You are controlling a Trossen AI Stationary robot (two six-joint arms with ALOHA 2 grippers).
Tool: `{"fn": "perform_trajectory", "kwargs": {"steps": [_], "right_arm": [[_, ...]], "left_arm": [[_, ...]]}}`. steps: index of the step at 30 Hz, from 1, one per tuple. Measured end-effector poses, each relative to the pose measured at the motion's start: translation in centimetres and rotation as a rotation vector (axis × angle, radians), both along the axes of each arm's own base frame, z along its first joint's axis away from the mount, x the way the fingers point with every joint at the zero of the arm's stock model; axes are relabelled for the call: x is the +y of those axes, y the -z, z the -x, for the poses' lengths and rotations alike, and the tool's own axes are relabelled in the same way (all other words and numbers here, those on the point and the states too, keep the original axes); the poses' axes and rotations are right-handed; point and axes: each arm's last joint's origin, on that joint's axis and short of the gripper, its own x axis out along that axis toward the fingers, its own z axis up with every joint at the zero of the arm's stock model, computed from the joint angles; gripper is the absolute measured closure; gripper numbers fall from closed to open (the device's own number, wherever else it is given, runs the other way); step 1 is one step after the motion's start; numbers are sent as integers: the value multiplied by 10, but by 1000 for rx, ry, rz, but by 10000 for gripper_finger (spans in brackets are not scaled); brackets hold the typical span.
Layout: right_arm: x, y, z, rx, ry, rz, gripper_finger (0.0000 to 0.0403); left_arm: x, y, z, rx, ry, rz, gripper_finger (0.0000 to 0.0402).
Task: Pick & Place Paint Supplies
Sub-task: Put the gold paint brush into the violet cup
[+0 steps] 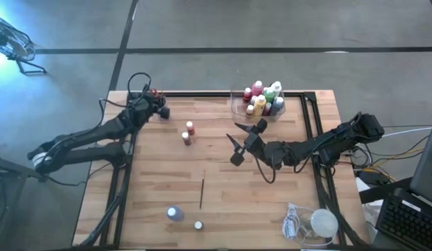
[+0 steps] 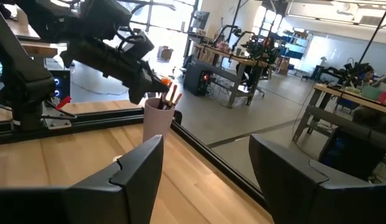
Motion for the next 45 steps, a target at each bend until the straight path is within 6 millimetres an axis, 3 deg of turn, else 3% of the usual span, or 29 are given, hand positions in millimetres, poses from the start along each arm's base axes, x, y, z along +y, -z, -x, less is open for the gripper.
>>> {"fn": "perform_trajectory", "kwargs": {"steps": [12, 20, 26, 33, 40, 45], "right_arm": [[0, 0, 0, 5, 0, 1, 142], [0, 1, 0, 7, 0, 2, 152], [0, 2, 0, 19, 0, 5, 168], [0, 2, 0, 19, 0, 5, 168], [0, 2, 0, 19, -1, 5, 148], [0, 2, 0, 19, 0, 5, 138]], "left_arm": [[2, 13, -3, 25, 10, 10, 379], [4, 9, -6, 41, 18, 5, 310], [5, -16, -7, 14, 19, -22, 236], [4, -56, -11, -55, 144, -42, 214], [-4, -95, -20, -205, 517, -6, 216], [-21, -109, -30, -264, 808, 30, 216]]}}
